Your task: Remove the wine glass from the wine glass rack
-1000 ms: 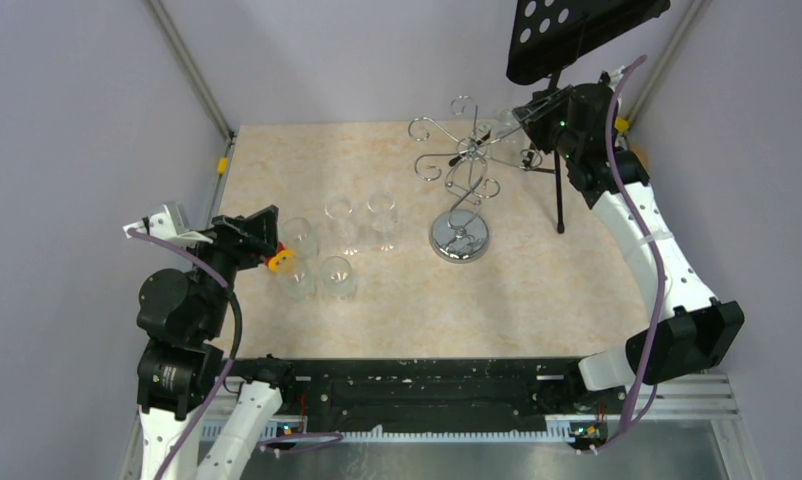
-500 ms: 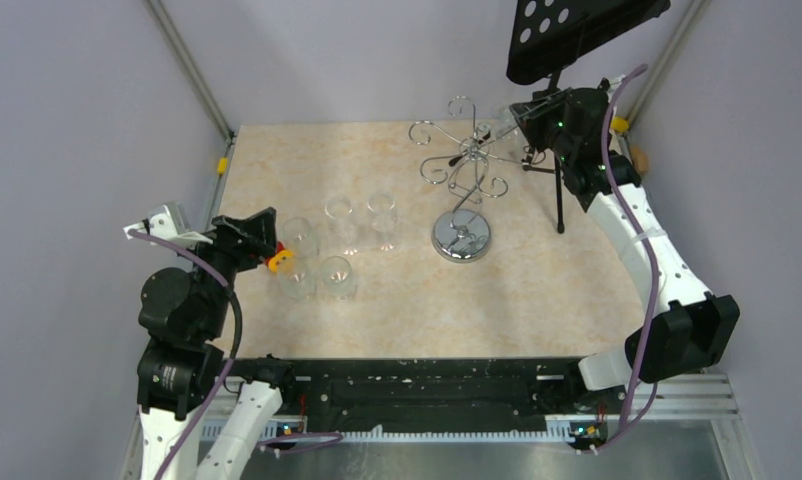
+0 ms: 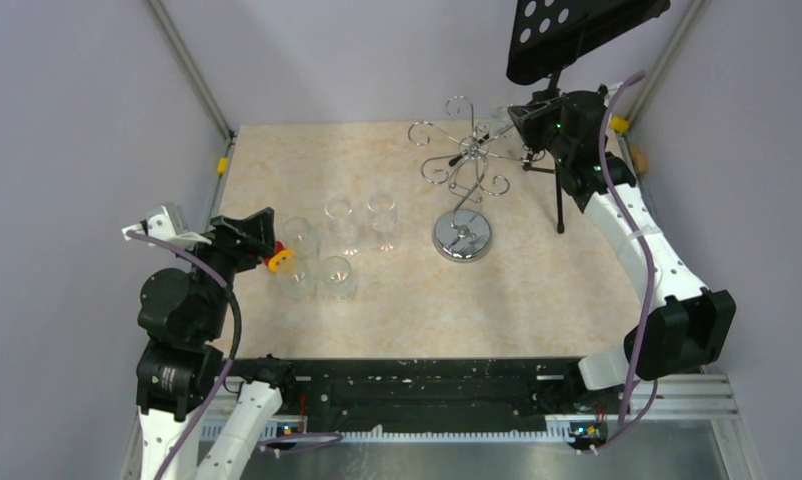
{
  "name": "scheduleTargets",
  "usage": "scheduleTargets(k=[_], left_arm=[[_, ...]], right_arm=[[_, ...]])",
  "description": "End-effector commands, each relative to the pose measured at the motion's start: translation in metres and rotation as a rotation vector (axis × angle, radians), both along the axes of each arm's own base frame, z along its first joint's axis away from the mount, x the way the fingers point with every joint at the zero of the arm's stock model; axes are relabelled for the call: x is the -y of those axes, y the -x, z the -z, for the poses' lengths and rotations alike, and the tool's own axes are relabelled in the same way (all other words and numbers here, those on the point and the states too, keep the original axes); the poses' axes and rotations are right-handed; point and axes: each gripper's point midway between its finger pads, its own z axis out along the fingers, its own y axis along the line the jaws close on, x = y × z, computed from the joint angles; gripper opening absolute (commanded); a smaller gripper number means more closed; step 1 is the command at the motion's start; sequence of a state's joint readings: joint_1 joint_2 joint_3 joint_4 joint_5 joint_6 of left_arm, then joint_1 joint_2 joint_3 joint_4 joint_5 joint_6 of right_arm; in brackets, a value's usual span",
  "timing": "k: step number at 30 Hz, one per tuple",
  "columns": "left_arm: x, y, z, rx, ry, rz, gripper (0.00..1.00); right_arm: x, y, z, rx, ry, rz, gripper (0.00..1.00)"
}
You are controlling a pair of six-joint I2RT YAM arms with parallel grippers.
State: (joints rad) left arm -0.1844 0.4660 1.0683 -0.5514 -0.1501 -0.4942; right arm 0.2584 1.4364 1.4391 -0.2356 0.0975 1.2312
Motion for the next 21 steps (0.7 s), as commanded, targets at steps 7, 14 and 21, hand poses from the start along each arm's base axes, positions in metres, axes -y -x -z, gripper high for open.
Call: scheduleTargets(k=[7,14,21], left_arm=[[-0.005,0.009,-0.017,0.052,-0.005,-0.018,0.75],[-0.005,0.009,-0.016,0.048,-0.002,-0.017,0.75],[-0.004,0.010,-0.016,0.048,0.000,-0.013,0.75]], right_arm=[[0.005,0.002,-0.023,0.086,-0.027,0.019,0.00],[0.010,0.012,-0.059,0.231,-0.047,0.022,0.00],[0.015,0.018,-0.084,0.344,-0.089,0.044,0.00]])
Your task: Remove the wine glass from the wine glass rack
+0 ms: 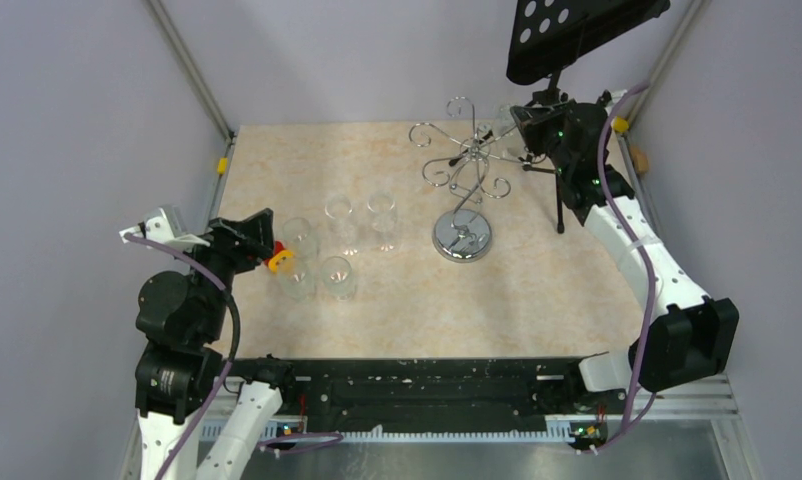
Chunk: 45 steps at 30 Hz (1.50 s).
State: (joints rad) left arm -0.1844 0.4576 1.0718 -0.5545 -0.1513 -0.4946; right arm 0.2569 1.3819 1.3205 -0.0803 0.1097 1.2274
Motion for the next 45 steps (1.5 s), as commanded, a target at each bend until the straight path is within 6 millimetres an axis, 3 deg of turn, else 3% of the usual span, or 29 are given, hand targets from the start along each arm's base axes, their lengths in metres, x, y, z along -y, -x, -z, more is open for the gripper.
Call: scheduleTargets(k=[1,9,22,37,45], left_arm=[[-0.004,0.007,-0.013,0.040,-0.002,-0.012,0.75],[-0.004,0.007,-0.013,0.038,-0.002,-0.012,0.75],[-0.003,0.005,-0.011,0.033,0.001,-0.008,0.75],[-0.005,0.005,-0.013,0.035,-0.003,-0.018,0.75],[-0.006,0.006,-0.014,0.037,-0.011,-0.023,0.76]], right_arm=[[0.013,0.015,-0.082,0.264,-0.070,0.040,0.00],[0.028,0.019,-0.084,0.250,-0.048,0.114,0.00],[0.022,0.029,-0.074,0.200,-0.054,0.074,0.00],[-0.023,0.032,-0.050,0.132,-0.076,-0.074,0.00],[-0.049,0.025,-0.056,0.166,-0.037,-0.089,0.00]])
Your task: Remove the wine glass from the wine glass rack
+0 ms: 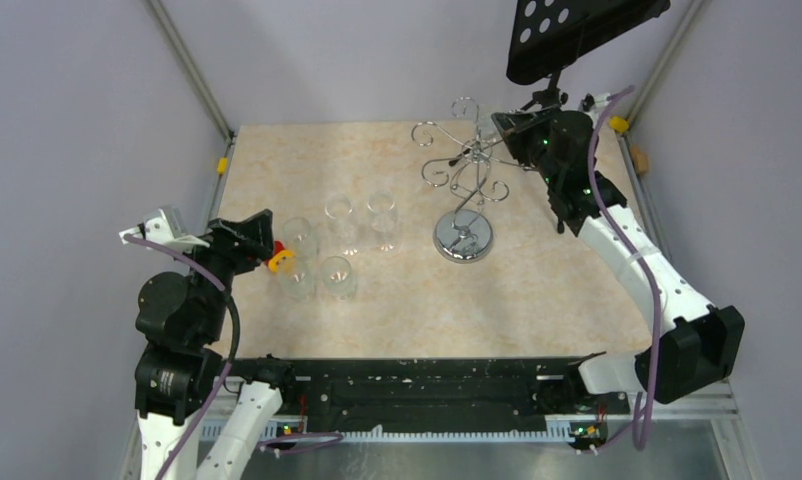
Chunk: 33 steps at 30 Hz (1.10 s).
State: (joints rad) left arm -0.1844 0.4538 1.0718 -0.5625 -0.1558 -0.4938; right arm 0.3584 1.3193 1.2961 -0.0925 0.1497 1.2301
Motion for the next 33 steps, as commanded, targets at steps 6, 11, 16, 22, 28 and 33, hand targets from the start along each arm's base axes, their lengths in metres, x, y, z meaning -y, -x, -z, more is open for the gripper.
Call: scheduleTargets(k=[6,11,16,22,28,33], left_arm=[[-0.006,0.006,-0.016,0.043,-0.012,-0.022,0.76],[-0.005,0.006,-0.015,0.040,-0.013,-0.019,0.76],[-0.006,0.007,-0.014,0.039,-0.013,-0.021,0.76],[-0.006,0.008,-0.014,0.038,-0.015,-0.023,0.76],[-0.007,0.009,-0.014,0.039,-0.017,-0.026,0.76],[-0.007,0.008,-0.013,0.037,-0.016,-0.025,0.76]], right_arm=[[-0.017,-0.015,-0.045,0.174,-0.029,-0.005,0.00],[-0.007,-0.021,-0.055,0.221,-0.022,0.062,0.00],[0.003,-0.023,-0.067,0.260,-0.035,0.117,0.00],[0.016,-0.028,-0.075,0.294,-0.058,0.163,0.00],[0.033,-0.031,-0.080,0.307,-0.079,0.195,0.00],[0.048,-0.031,-0.083,0.323,-0.105,0.210,0.00]])
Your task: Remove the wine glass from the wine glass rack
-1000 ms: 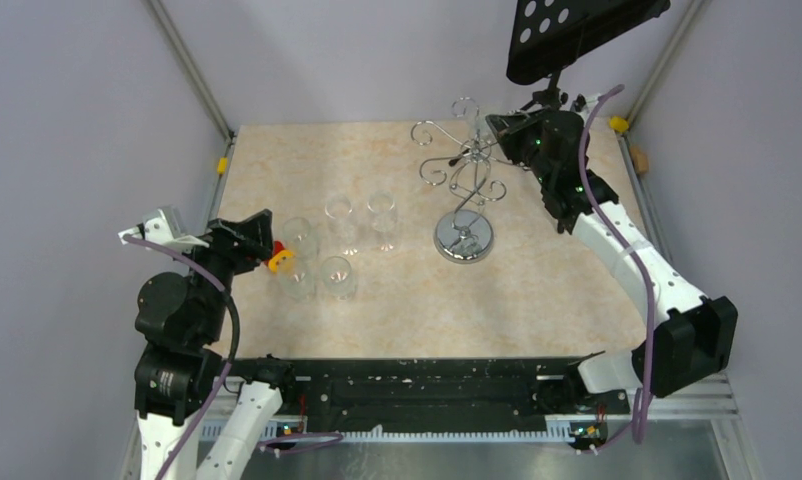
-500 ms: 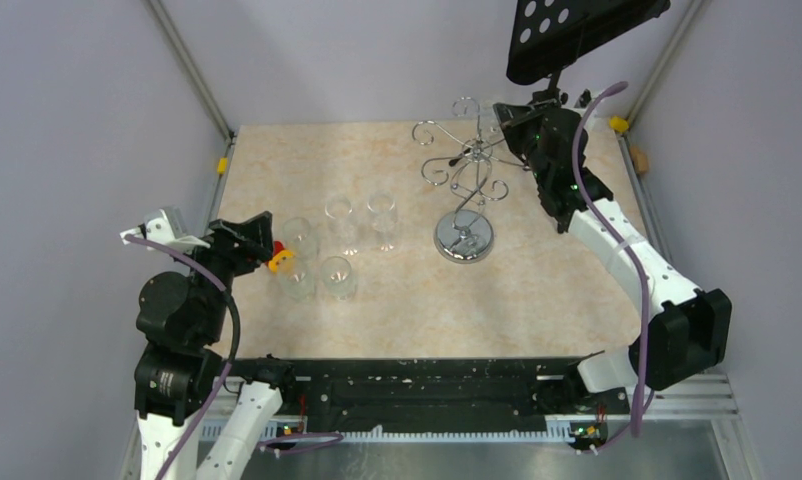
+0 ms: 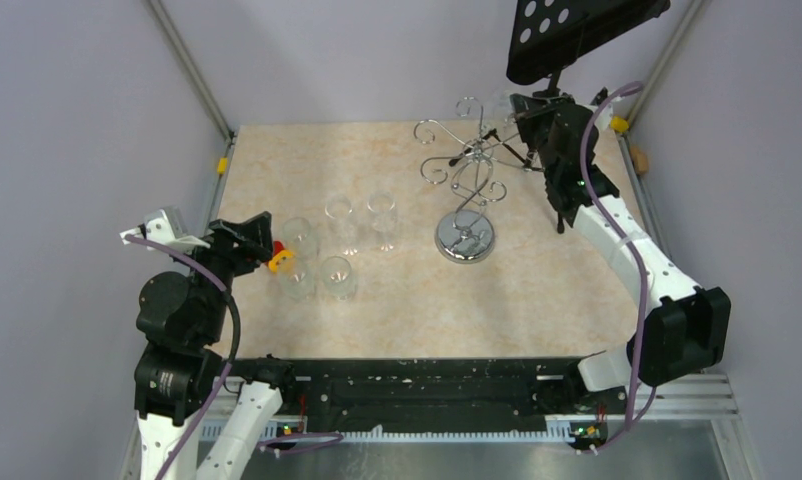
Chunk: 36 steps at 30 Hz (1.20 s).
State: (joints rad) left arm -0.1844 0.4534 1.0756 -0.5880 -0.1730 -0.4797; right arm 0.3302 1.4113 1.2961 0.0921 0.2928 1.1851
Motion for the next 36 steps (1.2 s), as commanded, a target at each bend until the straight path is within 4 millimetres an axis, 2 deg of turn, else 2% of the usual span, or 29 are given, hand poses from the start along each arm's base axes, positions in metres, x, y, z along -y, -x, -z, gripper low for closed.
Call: scheduleTargets(k=[1,18,24,28,32,36], left_arm=[[-0.003,0.007,-0.019,0.057,0.000,-0.005,0.76],[-0.003,0.008,-0.019,0.057,-0.001,-0.004,0.76],[-0.002,0.008,-0.018,0.056,0.001,0.001,0.76],[0.000,0.007,-0.018,0.054,0.003,0.006,0.76],[0.001,0.008,-0.019,0.058,0.003,0.014,0.76],[0.010,0.006,-0.019,0.056,-0.007,0.063,0.76]], right_arm=[[0.023,0.011,-0.079,0.237,-0.113,0.040,0.00],[0.048,0.016,-0.085,0.236,-0.096,0.101,0.00],[0.062,0.027,-0.090,0.230,-0.061,0.164,0.00],[0.072,0.035,-0.085,0.201,-0.051,0.206,0.00],[0.082,0.049,-0.083,0.182,-0.023,0.242,0.00],[0.093,0.068,-0.070,0.137,0.030,0.273,0.00]])
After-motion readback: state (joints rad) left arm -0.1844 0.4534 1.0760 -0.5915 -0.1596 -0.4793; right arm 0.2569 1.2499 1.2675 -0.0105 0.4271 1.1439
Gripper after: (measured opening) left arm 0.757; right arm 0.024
